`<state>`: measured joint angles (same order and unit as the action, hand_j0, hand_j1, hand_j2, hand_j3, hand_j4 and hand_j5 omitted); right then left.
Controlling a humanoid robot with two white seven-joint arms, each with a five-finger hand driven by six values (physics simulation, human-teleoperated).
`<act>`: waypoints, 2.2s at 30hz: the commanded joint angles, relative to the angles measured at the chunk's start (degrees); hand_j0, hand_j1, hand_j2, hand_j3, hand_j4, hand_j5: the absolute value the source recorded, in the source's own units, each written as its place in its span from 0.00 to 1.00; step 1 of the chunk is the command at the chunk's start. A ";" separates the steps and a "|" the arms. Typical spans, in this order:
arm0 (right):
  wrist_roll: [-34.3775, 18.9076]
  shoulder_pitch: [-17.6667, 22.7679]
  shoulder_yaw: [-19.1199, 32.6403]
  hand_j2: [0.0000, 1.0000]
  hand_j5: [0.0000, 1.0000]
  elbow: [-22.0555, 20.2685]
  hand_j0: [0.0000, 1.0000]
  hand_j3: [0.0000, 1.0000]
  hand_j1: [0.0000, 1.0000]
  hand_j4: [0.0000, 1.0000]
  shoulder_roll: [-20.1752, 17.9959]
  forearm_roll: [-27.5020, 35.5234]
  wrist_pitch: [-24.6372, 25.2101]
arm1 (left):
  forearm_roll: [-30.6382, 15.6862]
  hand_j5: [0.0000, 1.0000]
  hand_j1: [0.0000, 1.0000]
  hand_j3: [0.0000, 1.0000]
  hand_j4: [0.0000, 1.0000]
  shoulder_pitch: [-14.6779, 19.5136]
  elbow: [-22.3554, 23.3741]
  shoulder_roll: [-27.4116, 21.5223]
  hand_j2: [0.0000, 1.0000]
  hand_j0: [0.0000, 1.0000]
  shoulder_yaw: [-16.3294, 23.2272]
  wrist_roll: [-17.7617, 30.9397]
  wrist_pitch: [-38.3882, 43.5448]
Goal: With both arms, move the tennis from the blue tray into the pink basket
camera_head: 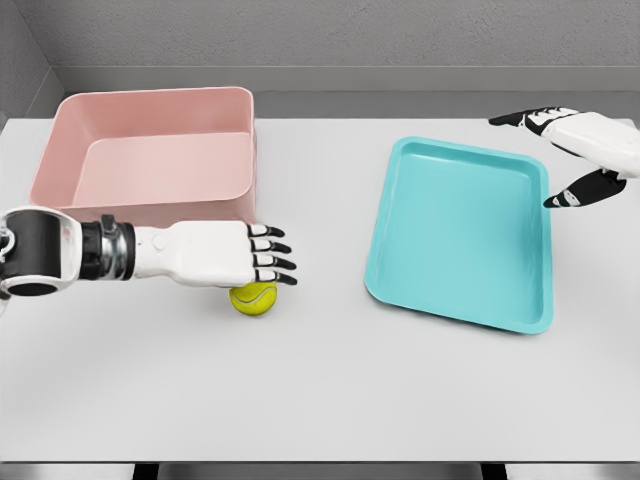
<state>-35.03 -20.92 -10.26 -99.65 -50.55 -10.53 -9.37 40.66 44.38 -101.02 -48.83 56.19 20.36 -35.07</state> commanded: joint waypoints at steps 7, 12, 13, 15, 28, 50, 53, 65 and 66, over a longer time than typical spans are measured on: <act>0.03 0.00 -0.02 1.00 1.00 0.51 1.00 1.00 1.00 1.00 0.10 0.16 0.06 | 1.97 1.00 1.00 1.00 1.00 0.00 0.13 0.92 1.00 1.00 2.87 0.21 0.07; 0.03 -0.09 0.07 1.00 1.00 0.42 1.00 1.00 1.00 1.00 0.19 0.16 -0.03 | 2.93 1.00 1.00 1.00 1.00 -0.09 0.39 1.01 1.00 1.00 3.22 0.21 0.07; 0.03 -0.09 0.07 1.00 1.00 0.42 1.00 1.00 1.00 1.00 0.19 0.16 0.06 | 3.02 1.00 1.00 1.00 1.00 -0.09 0.48 1.01 1.00 1.00 3.22 0.21 0.07; 0.03 -0.09 0.07 1.00 1.00 0.42 1.00 1.00 1.00 1.00 0.19 0.16 0.06 | 3.02 1.00 1.00 1.00 1.00 -0.09 0.57 1.01 1.00 1.00 3.22 0.21 0.07; 0.03 -0.18 0.07 1.00 1.00 0.42 1.00 1.00 1.00 1.00 0.45 0.16 0.06 | 4.08 0.89 0.89 0.89 0.89 -0.26 1.44 1.10 0.89 0.89 3.66 2.32 0.07; 0.03 -0.26 0.07 1.00 1.00 0.59 1.00 1.00 1.00 1.00 0.01 0.16 0.06 | 4.60 0.05 0.05 0.05 0.05 -0.35 1.53 0.92 0.05 0.05 2.87 2.32 0.07; 0.03 -0.26 0.07 1.00 1.00 0.59 1.00 1.00 1.00 1.00 0.01 0.16 0.06 | 1.18 0.03 0.03 0.03 0.03 0.35 1.44 0.92 0.03 0.03 2.08 2.23 0.07; 0.03 -0.35 0.16 1.00 1.00 0.59 1.00 1.00 1.00 1.00 -0.08 0.16 0.06 | -5.42 0.06 0.06 0.06 0.06 1.41 1.80 0.57 0.06 0.06 -12.86 1.70 0.07; 0.03 -0.44 0.16 1.00 1.00 0.59 1.00 1.00 1.00 1.00 0.01 0.16 0.06 | -5.42 0.06 0.06 0.06 0.06 1.41 2.23 0.49 0.06 0.06 -13.82 1.70 0.07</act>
<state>-35.03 -21.36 -10.12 -99.03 -50.54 -10.55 -9.37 36.28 45.79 -99.05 -48.20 45.09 22.12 -35.04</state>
